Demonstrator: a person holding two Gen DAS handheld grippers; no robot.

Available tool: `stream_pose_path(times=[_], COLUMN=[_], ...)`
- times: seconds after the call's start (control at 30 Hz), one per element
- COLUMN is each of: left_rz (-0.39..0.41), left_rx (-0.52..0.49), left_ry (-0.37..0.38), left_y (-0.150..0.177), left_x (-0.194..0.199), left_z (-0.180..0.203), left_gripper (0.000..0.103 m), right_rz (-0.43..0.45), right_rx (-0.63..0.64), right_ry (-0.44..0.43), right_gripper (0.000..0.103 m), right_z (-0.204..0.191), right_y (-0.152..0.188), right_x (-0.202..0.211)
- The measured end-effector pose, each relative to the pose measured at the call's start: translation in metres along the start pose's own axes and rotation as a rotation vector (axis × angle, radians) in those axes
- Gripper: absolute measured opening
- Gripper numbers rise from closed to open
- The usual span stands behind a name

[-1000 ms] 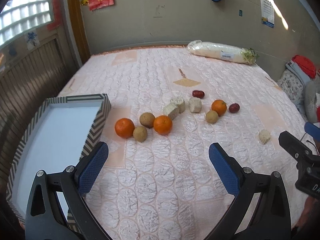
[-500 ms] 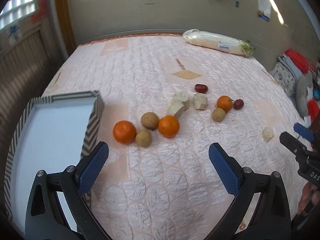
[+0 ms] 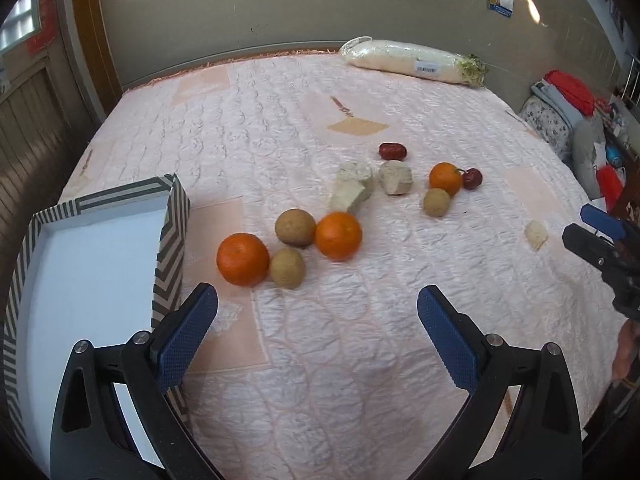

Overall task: Organize fruits
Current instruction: 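Move the left tool toward an orange while the right tool approaches a small brown fruit, then close the left tool on the orange while the right tool grasps the small brown fruit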

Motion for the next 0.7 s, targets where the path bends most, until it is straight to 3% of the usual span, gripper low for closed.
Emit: stream_pose_path(times=[0.1,0.3,0.37,0.57,0.7], left_rz=[-0.005,-0.003,-0.011,-0.021,-0.008], left_rx=[-0.013,0.025,0.041,0.032,0.015], left_ry=[-0.007,-0.030,-0.040,-0.058,-0.064], left_y=[0.001,0.001,0.002,0.005,0.001], left_x=[-0.004,-0.009,-0.013,-0.019,-0.019], left_z=[-0.001,-0.008,-0.011,-0.012,-0.010], left_gripper=[0.097,0.093,0.081,0.071,0.067], right_rz=[-0.015,-0.032,-0.033,-0.034,-0.045], right_rx=[-0.003,0.016,0.023,0.016,0.015], right_ry=[-0.026,-0.033,-0.032,-0.026,-0.036], right_gripper=[0.066,0.066,0.066,0.065,0.054], right_z=[-0.003,-0.011,-0.013,-0.010,-0.011], right_y=[0.001,0.004,0.004,0.004,0.005], right_x=[-0.002,-0.009,-0.009,-0.009,-0.011])
Point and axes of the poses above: each gripper's, at about its wrist camera, not at the fingertips, and x roughly against the way its jaws point, z to its right, y to its underside, the point moved 7 cm from there along -x, roughly the way its jaws point, and after that the axes turned 14 degrees about z, right-handed, at the moved point
